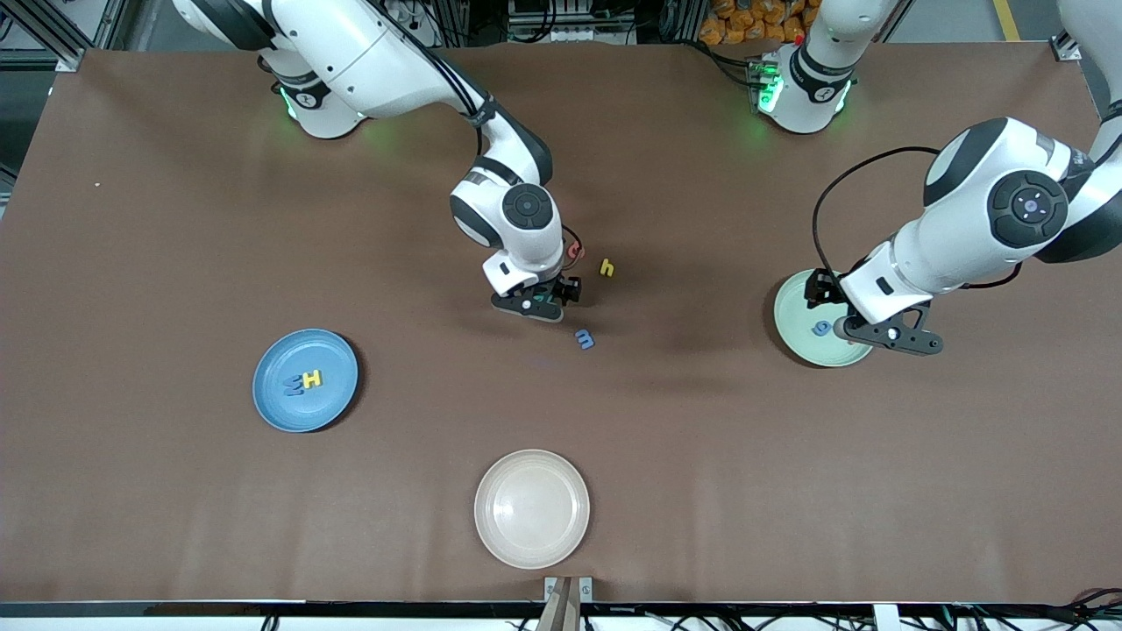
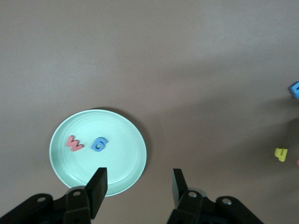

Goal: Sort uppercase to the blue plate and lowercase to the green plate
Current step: 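Grasp the teal R with the right gripper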

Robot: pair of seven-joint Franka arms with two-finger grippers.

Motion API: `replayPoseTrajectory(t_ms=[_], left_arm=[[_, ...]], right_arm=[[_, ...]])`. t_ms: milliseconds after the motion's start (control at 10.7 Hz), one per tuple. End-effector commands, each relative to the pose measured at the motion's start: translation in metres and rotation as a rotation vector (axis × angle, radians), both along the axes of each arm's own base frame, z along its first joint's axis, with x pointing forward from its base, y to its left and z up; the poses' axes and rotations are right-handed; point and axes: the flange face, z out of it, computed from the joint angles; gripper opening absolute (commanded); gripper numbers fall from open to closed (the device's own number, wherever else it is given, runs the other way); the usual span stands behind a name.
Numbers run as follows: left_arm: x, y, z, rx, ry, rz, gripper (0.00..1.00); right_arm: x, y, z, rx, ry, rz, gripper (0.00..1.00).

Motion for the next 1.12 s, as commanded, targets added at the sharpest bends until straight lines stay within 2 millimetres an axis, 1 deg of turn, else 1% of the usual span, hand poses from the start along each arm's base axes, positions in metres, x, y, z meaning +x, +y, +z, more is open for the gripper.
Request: replayPoseTrajectory(t_ms=[0, 187, 281, 375, 468, 562, 655, 749, 843, 936, 1030], left_arm=[[-0.001, -0.011, 0.002, -0.028, 0.001, 0.023, 0.64], [-0.001, -0.011, 0.002, -0.028, 0.001, 0.027, 0.65], [0.0, -0.011, 0.002, -0.029, 0.0, 0.027, 0.64], [-0.001, -0.011, 0.001, -0.028, 0.002, 0.026, 0.64], [-0.001, -0.011, 0.001, -0.028, 0.002, 0.026, 0.64], [-0.001, -0.012, 0.001, -0.028, 0.001, 0.025, 0.64], [-0.001, -0.013, 0.0, -0.033, 0.002, 0.022, 0.64], [-0.001, -0.015, 0.001, -0.033, -0.001, 0.019, 0.64], [0.0, -0.015, -0.001, -0.031, 0.002, 0.019, 0.63], [0.0, -0.016, -0.001, -0.031, 0.001, 0.019, 0.63], [0.0, -0.016, -0.001, -0.031, 0.001, 0.019, 0.63]], right_arm=[[-0.005, -0.003, 0.002, 0.002, -0.016, -0.011, 0.75], [-0.007, -0.004, -0.006, 0.004, -0.014, -0.006, 0.69], [-0.008, -0.005, -0.009, 0.002, -0.011, -0.006, 0.68], [-0.015, -0.009, -0.015, -0.01, 0.001, -0.004, 0.68], [-0.017, -0.008, -0.016, -0.011, 0.002, -0.002, 0.67], [-0.017, -0.003, -0.013, 0.014, -0.016, 0.001, 0.55], [-0.016, -0.002, -0.008, 0.021, -0.024, -0.006, 0.37], [-0.017, 0.001, -0.007, 0.027, -0.027, -0.003, 0.2], [-0.016, -0.001, -0.009, 0.025, -0.028, -0.003, 0.08], [-0.016, -0.002, -0.009, 0.017, -0.026, 0.0, 0.0], [-0.015, -0.002, -0.006, 0.016, -0.027, 0.002, 0.0]])
